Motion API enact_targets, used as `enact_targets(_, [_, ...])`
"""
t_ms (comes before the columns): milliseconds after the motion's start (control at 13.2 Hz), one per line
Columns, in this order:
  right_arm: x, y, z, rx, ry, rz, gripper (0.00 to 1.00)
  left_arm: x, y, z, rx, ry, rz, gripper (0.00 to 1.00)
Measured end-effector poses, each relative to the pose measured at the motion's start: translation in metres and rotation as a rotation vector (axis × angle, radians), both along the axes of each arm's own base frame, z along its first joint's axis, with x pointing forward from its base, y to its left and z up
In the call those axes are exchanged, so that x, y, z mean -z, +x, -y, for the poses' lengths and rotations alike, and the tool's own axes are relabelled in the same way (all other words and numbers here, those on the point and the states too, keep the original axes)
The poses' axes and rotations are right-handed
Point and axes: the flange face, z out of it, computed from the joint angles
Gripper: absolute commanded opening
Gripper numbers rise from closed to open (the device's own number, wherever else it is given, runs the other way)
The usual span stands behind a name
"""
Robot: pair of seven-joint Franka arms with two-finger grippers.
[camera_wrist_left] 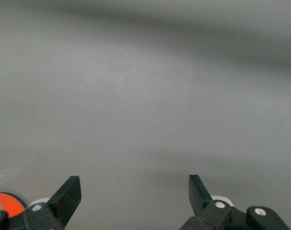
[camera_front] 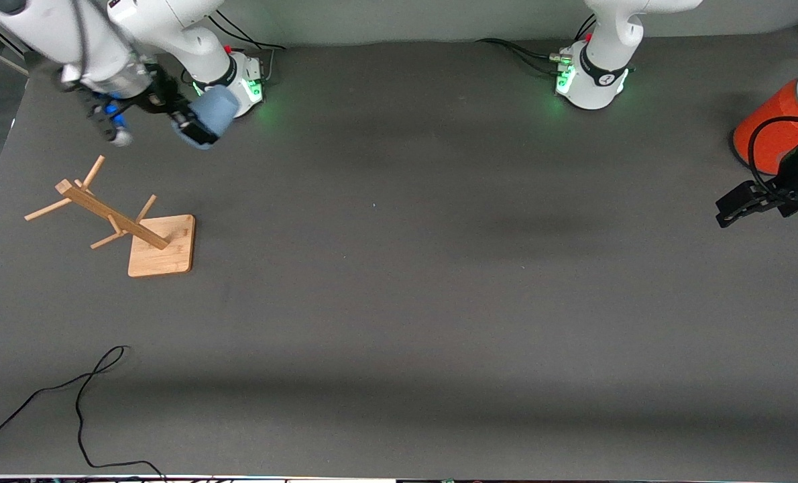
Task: Rotate and upright cup with both arms
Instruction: 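Carry the blue cup with the right gripper to mid-table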
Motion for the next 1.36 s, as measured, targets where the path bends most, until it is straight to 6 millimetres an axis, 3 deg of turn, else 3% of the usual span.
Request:
enact_targets(152, [-0.001,0.007,-0.077,0.057,-0.037,0.013,0.26,0.000,0.000,0.000,0.000,0.000,0.000,1.00])
enact_targets(303, [0.011,0.019,-0.153,0.114,-0.087,0.023,0.24,0.000,0.000,0.000,0.000,0.000,-0.001,1.00])
enact_targets(455, [0.035,0.032,-0.226,0.170,-0.129,0.043,0.24,0.000,0.000,0.000,0.000,0.000,-0.001,1.00])
enact_targets(607, [0.071,0.044,-0.283,0.230,-0.159,0.055,0.24,0.001,0.000,0.000,0.000,0.000,-0.002,1.00])
enact_targets(834, [0.135,0.054,-0.344,0.308,-0.196,0.082,0.24,0.001,0.000,0.000,0.000,0.000,-0.002,1.00])
enact_targets(1062, [0.219,0.046,-0.392,0.355,-0.222,0.114,0.24,0.001,0.000,0.000,0.000,0.000,-0.002,1.00])
enact_targets(1213, [0.271,0.041,-0.412,0.387,-0.223,0.138,0.24,0.001,0.000,0.000,0.000,0.000,-0.002,1.00])
enact_targets(1365, [0.309,0.045,-0.420,0.423,-0.224,0.157,0.24,0.001,0.000,0.000,0.000,0.000,-0.002,1.00])
